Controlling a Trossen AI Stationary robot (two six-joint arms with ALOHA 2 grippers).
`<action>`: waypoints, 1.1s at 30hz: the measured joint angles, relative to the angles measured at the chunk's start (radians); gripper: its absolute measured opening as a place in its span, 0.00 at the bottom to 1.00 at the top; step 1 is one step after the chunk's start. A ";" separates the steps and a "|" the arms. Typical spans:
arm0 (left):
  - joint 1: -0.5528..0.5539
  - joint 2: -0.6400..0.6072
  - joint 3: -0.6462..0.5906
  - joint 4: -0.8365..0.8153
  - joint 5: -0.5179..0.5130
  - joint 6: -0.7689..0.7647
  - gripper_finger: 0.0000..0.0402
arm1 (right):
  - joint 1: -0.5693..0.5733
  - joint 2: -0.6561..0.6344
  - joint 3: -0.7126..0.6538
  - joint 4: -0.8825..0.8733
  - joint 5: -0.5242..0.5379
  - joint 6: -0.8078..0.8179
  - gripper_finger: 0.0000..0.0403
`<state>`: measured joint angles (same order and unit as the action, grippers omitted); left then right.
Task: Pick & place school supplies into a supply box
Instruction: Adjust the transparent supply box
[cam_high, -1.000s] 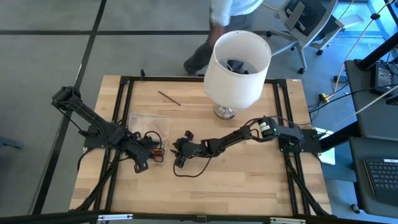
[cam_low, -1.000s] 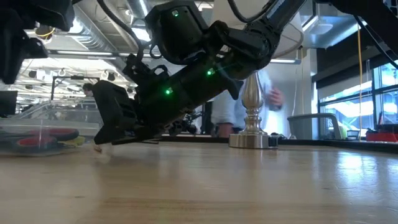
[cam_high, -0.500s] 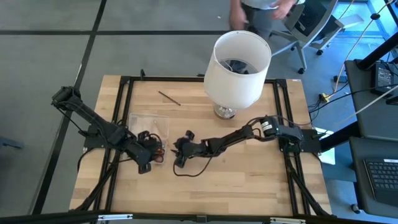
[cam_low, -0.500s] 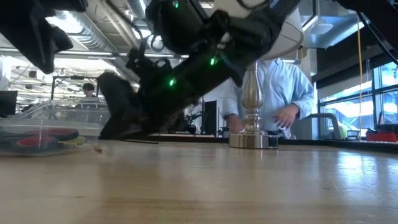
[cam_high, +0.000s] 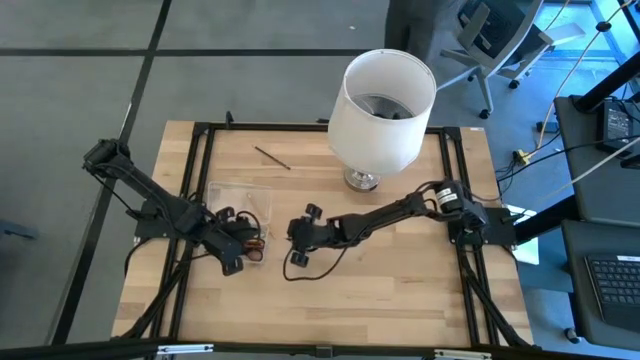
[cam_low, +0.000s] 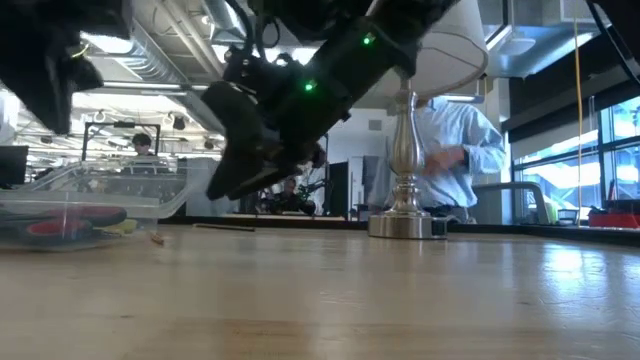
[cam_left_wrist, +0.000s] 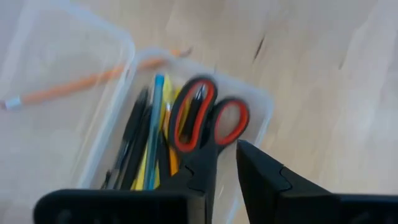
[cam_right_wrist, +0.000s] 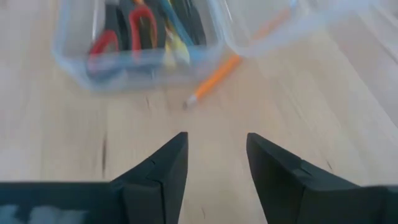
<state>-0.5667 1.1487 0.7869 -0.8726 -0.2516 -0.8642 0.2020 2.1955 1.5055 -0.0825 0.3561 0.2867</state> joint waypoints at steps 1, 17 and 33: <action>0.000 0.005 -0.006 -0.008 0.010 -0.011 0.13 | 0.002 -0.008 0.000 -0.032 0.000 0.003 0.41; -0.003 0.186 -0.051 -0.015 0.138 0.049 0.00 | 0.046 -0.135 0.000 -0.213 -0.019 0.053 0.41; -0.079 0.280 -0.051 0.226 0.345 -0.134 0.00 | 0.052 -0.160 0.000 -0.292 -0.020 0.053 0.41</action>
<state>-0.6452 1.4286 0.7361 -0.6466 0.0938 -0.9983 0.2545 2.0354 1.5054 -0.3748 0.3356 0.3398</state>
